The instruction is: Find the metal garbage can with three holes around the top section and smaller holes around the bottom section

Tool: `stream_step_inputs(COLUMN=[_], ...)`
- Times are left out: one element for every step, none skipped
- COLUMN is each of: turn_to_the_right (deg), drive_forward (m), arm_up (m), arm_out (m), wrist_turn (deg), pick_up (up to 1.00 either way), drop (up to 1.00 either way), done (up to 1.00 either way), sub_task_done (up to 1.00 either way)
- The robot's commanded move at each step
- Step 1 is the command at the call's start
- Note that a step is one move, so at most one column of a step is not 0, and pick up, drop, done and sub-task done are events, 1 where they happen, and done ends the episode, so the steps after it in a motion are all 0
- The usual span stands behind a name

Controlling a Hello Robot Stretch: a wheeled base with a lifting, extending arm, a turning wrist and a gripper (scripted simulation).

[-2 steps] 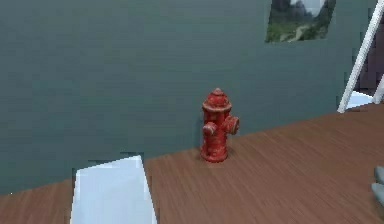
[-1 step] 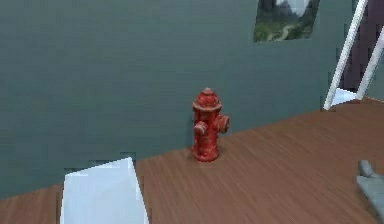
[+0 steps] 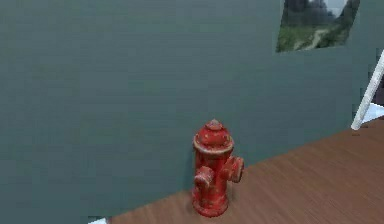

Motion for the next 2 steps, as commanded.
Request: stream_step_inputs(turn_to_the_right=[45.0, 9.0], drive_forward=[0.00, 0.00], arm_up=[0.00, 0.00], arm_out=[0.00, 0.00], wrist_turn=[0.0, 0.0], pick_up=[0.00, 0.00], drop=[0.00, 0.00], done=[0.00, 0.00], sub_task_done=[0.00, 0.00])
